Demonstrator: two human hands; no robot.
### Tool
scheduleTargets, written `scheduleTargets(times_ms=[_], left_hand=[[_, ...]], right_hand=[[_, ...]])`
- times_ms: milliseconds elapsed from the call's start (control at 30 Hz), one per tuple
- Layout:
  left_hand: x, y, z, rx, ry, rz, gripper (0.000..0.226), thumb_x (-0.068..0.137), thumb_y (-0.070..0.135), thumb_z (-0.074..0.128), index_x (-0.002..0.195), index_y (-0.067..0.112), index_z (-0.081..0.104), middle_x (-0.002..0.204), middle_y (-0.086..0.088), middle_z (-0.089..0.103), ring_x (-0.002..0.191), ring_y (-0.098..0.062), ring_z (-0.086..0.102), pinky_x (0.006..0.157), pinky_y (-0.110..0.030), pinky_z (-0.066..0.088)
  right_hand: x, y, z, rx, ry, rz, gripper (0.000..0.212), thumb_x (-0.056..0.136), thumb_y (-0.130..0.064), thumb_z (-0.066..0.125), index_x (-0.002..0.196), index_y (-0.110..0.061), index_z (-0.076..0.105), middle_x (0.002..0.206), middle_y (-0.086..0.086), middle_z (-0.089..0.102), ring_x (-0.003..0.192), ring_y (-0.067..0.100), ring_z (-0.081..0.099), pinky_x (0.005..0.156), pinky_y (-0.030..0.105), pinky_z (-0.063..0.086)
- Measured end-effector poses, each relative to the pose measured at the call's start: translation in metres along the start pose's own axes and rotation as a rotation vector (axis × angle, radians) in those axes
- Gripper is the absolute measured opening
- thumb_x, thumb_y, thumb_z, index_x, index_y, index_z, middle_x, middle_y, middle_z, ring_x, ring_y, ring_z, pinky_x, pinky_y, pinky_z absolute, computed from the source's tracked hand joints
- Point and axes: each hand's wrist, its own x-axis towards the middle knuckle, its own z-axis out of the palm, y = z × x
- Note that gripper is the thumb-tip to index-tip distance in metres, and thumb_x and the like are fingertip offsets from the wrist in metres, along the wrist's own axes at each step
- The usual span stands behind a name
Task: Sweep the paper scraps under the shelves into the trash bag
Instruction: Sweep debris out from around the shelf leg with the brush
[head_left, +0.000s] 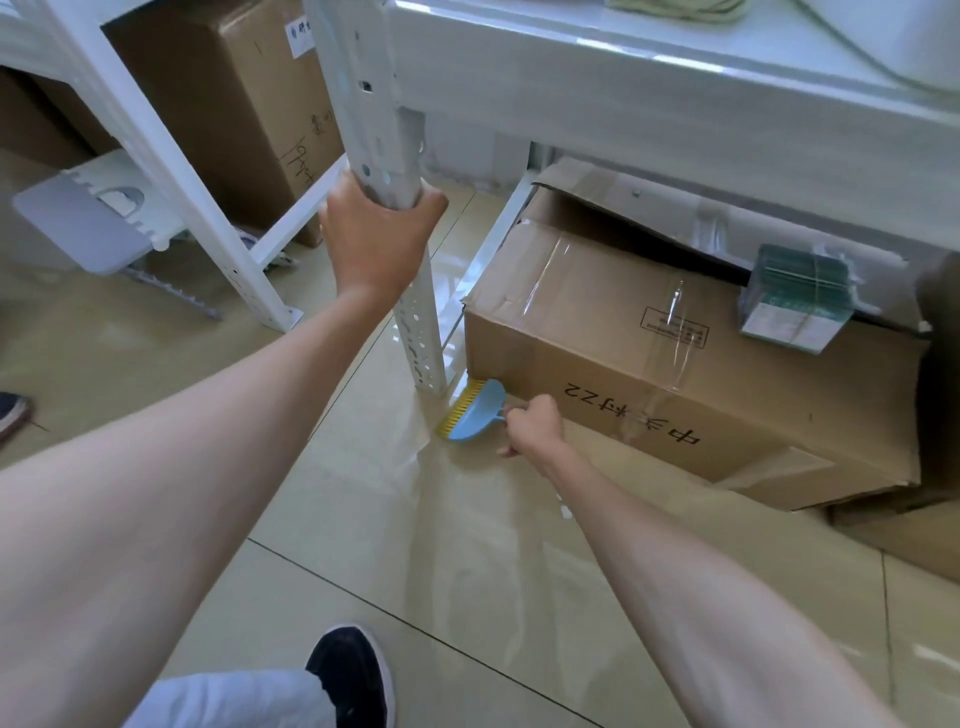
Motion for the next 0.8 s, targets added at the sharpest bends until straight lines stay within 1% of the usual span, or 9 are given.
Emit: scheduleTargets(times_ms=[67, 133, 233, 333, 433, 600, 667, 733, 800], left_hand=[[0.000, 0.000, 0.000, 0.001, 0.002, -0.008, 0.035, 0.058, 0.043, 0.071, 0.065, 0.029, 0.039, 0.058, 0.016, 0.039, 0.049, 0.005, 0.043, 0.046, -0.015, 0.040], [0.000, 0.000, 0.000, 0.004, -0.006, -0.019, 0.035, 0.058, 0.043, 0.071, 0.067, 0.029, 0.040, 0.060, 0.016, 0.041, 0.052, 0.007, 0.044, 0.048, -0.017, 0.043], [-0.001, 0.003, 0.000, 0.007, -0.017, -0.021, 0.035, 0.059, 0.044, 0.070, 0.069, 0.028, 0.041, 0.062, 0.015, 0.043, 0.052, 0.009, 0.045, 0.048, -0.015, 0.043], [-0.004, 0.008, -0.003, 0.006, -0.045, -0.043, 0.035, 0.058, 0.044, 0.070, 0.069, 0.028, 0.040, 0.062, 0.014, 0.042, 0.049, 0.008, 0.043, 0.047, -0.013, 0.040], [-0.006, 0.013, -0.006, 0.002, -0.068, -0.074, 0.035, 0.058, 0.044, 0.069, 0.069, 0.027, 0.040, 0.063, 0.013, 0.042, 0.047, 0.006, 0.042, 0.045, -0.010, 0.038], [-0.009, 0.021, -0.008, -0.026, -0.081, -0.087, 0.032, 0.060, 0.037, 0.069, 0.064, 0.029, 0.039, 0.057, 0.016, 0.040, 0.047, 0.008, 0.043, 0.043, -0.011, 0.039], [-0.010, 0.022, -0.008, -0.026, -0.076, -0.090, 0.031, 0.060, 0.036, 0.069, 0.065, 0.029, 0.039, 0.056, 0.016, 0.042, 0.048, 0.006, 0.045, 0.043, -0.010, 0.038], [-0.010, 0.024, -0.008, -0.022, -0.063, -0.100, 0.032, 0.059, 0.038, 0.070, 0.070, 0.030, 0.041, 0.062, 0.016, 0.045, 0.050, 0.011, 0.048, 0.042, -0.008, 0.037], [-0.010, 0.026, -0.007, -0.006, -0.043, -0.119, 0.033, 0.059, 0.040, 0.070, 0.072, 0.030, 0.041, 0.064, 0.016, 0.046, 0.052, 0.013, 0.048, 0.043, -0.009, 0.038]], right_hand=[[-0.004, 0.010, 0.002, 0.054, 0.072, 0.051, 0.016, 0.088, -0.007, 0.051, 0.098, 0.005, 0.054, 0.102, 0.005, 0.052, 0.041, 0.025, 0.063, 0.031, 0.023, 0.046], [-0.011, 0.021, -0.002, 0.099, 0.157, 0.083, 0.008, 0.085, -0.005, 0.052, 0.085, 0.002, 0.056, 0.091, 0.001, 0.053, 0.034, 0.024, 0.061, 0.037, 0.031, 0.053], [-0.024, 0.041, -0.021, 0.114, 0.262, 0.115, 0.016, 0.084, -0.007, 0.055, 0.069, -0.005, 0.050, 0.075, -0.005, 0.049, 0.033, 0.024, 0.061, 0.034, 0.027, 0.051], [-0.037, 0.058, -0.055, 0.073, 0.339, 0.144, 0.015, 0.083, -0.004, 0.057, 0.070, -0.002, 0.050, 0.072, 0.005, 0.055, 0.033, 0.023, 0.060, 0.037, 0.034, 0.054], [-0.049, 0.075, -0.094, -0.009, 0.403, 0.142, 0.026, 0.082, -0.005, 0.064, 0.061, -0.005, 0.048, 0.067, 0.005, 0.052, 0.041, 0.025, 0.061, 0.037, 0.039, 0.055], [-0.067, 0.102, -0.146, -0.132, 0.435, 0.195, 0.022, 0.088, -0.014, 0.059, 0.075, 0.004, 0.057, 0.079, 0.015, 0.061, 0.041, 0.032, 0.064, 0.047, 0.041, 0.058], [-0.072, 0.108, -0.158, -0.157, 0.452, 0.187, 0.026, 0.088, -0.015, 0.058, 0.074, 0.006, 0.062, 0.072, 0.014, 0.063, 0.043, 0.031, 0.065, 0.049, 0.039, 0.058], [-0.076, 0.110, -0.165, -0.156, 0.474, 0.169, 0.029, 0.089, -0.017, 0.056, 0.071, 0.005, 0.065, 0.063, 0.014, 0.065, 0.041, 0.029, 0.064, 0.049, 0.034, 0.056], [-0.078, 0.108, -0.168, -0.084, 0.491, 0.121, 0.027, 0.088, -0.016, 0.056, 0.073, 0.004, 0.068, 0.066, 0.013, 0.066, 0.041, 0.028, 0.063, 0.050, 0.036, 0.056]])
